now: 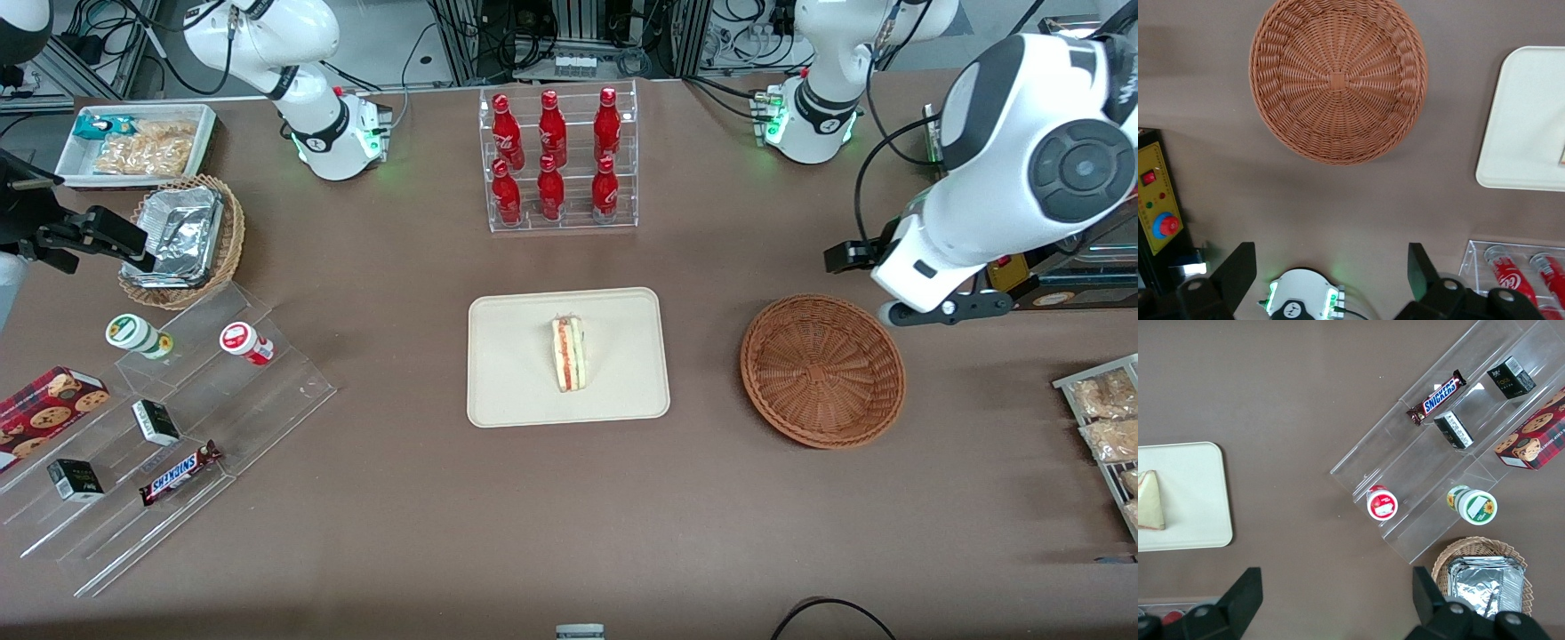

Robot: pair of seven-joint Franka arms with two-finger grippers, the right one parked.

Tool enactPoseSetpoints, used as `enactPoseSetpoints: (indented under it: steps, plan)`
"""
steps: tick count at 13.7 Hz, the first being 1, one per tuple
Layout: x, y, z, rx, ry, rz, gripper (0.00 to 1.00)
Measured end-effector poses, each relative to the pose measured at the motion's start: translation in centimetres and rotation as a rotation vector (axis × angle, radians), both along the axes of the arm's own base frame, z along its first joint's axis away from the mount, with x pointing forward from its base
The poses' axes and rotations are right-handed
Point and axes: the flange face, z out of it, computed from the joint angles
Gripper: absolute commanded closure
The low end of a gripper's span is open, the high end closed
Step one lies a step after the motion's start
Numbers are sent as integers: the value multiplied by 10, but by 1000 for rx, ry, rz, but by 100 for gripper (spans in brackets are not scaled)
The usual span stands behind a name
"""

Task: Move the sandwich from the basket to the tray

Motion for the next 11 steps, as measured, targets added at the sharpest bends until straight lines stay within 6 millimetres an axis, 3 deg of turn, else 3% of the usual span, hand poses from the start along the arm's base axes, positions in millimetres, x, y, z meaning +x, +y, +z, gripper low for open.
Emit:
enactPoseSetpoints:
  steps: [11]
  plan:
    - [-23, 108, 50, -56, -40, -95, 0]
